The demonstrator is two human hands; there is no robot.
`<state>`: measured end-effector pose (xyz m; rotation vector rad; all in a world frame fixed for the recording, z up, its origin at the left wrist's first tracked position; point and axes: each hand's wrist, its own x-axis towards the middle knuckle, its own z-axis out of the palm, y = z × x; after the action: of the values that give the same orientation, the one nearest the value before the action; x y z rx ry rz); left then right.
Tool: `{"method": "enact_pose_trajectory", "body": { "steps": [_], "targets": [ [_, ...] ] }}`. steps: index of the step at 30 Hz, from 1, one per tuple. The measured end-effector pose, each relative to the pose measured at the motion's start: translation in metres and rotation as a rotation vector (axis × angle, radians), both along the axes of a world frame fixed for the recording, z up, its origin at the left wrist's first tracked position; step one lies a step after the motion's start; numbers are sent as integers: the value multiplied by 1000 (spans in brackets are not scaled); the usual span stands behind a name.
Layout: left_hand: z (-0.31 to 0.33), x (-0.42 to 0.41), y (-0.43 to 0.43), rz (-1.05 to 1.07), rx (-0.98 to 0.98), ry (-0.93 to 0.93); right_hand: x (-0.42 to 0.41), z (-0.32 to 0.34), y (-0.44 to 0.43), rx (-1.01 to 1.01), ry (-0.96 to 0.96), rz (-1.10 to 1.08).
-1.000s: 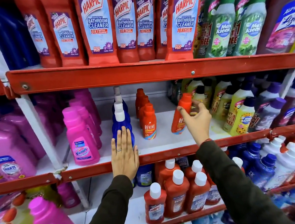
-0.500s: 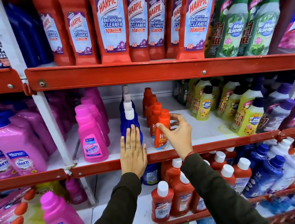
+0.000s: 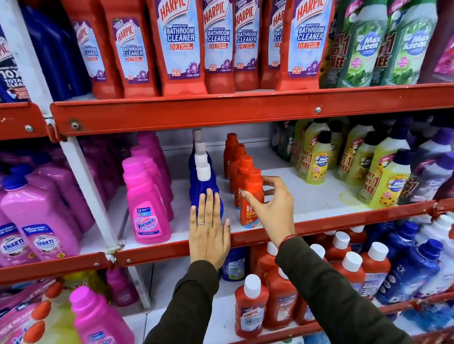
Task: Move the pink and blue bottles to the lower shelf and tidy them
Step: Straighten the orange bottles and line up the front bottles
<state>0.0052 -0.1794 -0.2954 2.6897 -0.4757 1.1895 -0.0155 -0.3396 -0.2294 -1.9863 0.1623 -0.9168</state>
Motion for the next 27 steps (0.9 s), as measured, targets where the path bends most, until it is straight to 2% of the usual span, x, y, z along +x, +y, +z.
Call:
{"method": "enact_pose_trajectory", "body": {
  "steps": [5,7,9,12,15,18,21,27],
  "targets": [
    [8,-13,-4,-59,-111,44,-8,-4,3,125,63,170],
    [11,-20,-14,-201,-150,77,-14,-11,1,253,84,228],
    [15,-27,-29,-387,-251,191,-18,-14,-1,392,136,265],
    [22,-46,-56,-487,-636,460,-23,-20,-5,537,247,380],
    [31,-52,-72,-492,-1093,753,-26,-25,-9,516,316,440],
    [45,-47,-78,-513,-1341,982,-25,-27,-11,504,341,439],
    [53,-43,-81,-552,-1430,1067,-22,-31,-12,486,352,425],
    [49,-36,-86,-505,-1440,1092,-13,-34,-18,522,394,442]
  ]
}}
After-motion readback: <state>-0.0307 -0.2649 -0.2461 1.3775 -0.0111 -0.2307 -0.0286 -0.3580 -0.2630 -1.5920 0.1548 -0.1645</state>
